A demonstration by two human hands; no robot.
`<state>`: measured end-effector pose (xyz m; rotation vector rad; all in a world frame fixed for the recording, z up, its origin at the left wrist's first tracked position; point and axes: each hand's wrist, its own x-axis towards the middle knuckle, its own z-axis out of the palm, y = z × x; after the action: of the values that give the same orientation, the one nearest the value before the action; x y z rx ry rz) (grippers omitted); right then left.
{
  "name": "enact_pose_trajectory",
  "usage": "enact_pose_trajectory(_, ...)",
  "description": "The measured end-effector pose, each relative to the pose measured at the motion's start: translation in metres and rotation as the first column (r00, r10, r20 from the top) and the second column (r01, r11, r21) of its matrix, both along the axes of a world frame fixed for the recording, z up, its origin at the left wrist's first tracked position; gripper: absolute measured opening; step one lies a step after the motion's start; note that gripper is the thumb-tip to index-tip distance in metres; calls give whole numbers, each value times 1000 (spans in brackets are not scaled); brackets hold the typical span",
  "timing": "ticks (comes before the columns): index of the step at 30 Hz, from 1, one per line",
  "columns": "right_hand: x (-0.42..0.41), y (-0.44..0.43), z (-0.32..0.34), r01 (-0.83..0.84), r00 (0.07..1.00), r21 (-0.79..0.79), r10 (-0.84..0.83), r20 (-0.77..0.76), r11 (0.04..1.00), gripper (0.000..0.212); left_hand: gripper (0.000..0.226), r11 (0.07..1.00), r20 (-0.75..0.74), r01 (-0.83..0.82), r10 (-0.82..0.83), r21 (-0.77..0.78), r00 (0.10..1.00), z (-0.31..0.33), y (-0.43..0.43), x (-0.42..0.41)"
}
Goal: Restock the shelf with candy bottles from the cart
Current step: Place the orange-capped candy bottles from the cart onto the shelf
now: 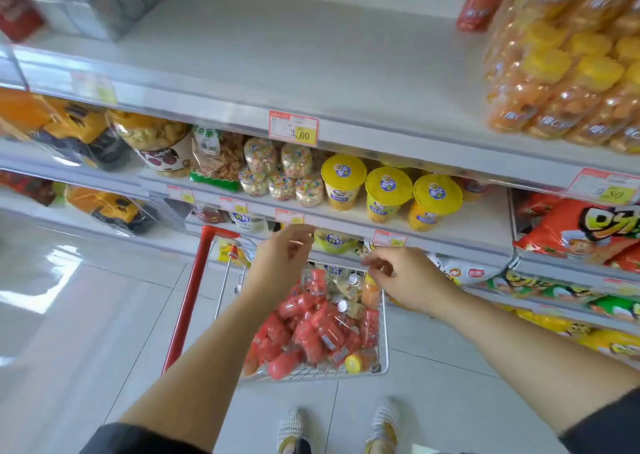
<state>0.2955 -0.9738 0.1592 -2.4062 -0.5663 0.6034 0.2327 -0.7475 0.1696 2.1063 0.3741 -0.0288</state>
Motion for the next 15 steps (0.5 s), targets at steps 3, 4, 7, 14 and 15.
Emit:
enact_pose_trajectory(3,-16,21,-48,11,989,-118,-28,-145,993,20,27,1000,-124,26,-24,15,992,-37,33,-30)
enact_pose_trajectory(4,-21,27,-64,3,984,-158,-31,-175,987,21,27,999,-163,29,-26,18,986,-51,44,-40)
enact_pose_trajectory(7,-39,45,-110,8,959,-236,-74,-273,972,18,28,996,-312,58,-34,69,950,-92,79,-69)
enact_pose_trajectory(14,-78,83,-198,-37,915,-309,-92,-392,950,46,66,849,-652,448,-174,280,738,-190,129,-122)
enact_pose_trajectory(15,-81,85,-206,-61,914,-334,-81,-397,941,51,70,810,-670,509,-207,293,713,-198,128,-125)
